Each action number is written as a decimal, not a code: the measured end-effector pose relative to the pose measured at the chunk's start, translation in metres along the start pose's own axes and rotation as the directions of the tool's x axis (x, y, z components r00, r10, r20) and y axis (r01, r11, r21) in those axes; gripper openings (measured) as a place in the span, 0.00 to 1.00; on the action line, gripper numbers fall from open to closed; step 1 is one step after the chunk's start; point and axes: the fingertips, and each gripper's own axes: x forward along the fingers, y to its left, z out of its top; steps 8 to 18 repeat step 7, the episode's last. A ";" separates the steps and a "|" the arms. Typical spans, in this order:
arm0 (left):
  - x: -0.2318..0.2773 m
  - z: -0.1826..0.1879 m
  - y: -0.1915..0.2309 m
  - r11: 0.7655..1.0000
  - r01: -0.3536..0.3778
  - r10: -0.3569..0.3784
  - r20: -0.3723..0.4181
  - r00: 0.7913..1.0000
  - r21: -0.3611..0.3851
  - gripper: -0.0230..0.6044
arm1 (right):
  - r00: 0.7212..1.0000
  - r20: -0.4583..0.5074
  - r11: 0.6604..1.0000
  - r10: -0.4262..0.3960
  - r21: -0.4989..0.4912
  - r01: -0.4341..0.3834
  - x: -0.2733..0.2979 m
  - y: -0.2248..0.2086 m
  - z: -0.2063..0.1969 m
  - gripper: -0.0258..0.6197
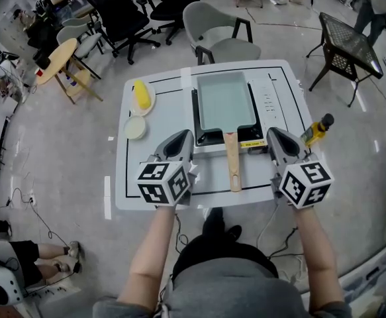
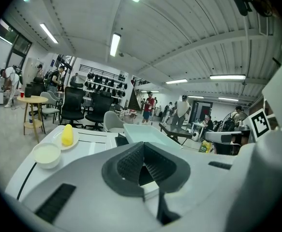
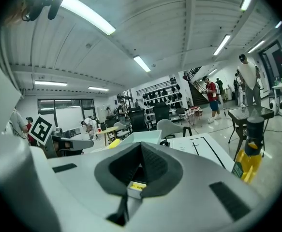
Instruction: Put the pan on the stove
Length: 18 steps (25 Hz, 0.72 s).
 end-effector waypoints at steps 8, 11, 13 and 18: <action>0.000 -0.002 -0.007 1.000 0.017 -0.017 -0.004 1.000 -0.002 0.05 | 0.999 -0.017 1.000 -0.030 -0.001 0.030 -0.009 -0.005 -0.005 0.04; 0.000 -0.002 -0.007 1.000 0.017 -0.017 -0.004 1.000 -0.002 0.05 | 0.999 -0.017 1.000 -0.030 -0.001 0.030 -0.009 -0.005 -0.005 0.04; 0.000 -0.002 -0.007 1.000 0.017 -0.017 -0.004 1.000 -0.002 0.05 | 0.999 -0.017 1.000 -0.030 -0.001 0.030 -0.009 -0.005 -0.005 0.04; 0.000 -0.002 -0.007 1.000 0.017 -0.017 -0.004 1.000 -0.002 0.05 | 0.999 -0.017 1.000 -0.030 -0.001 0.030 -0.009 -0.005 -0.005 0.04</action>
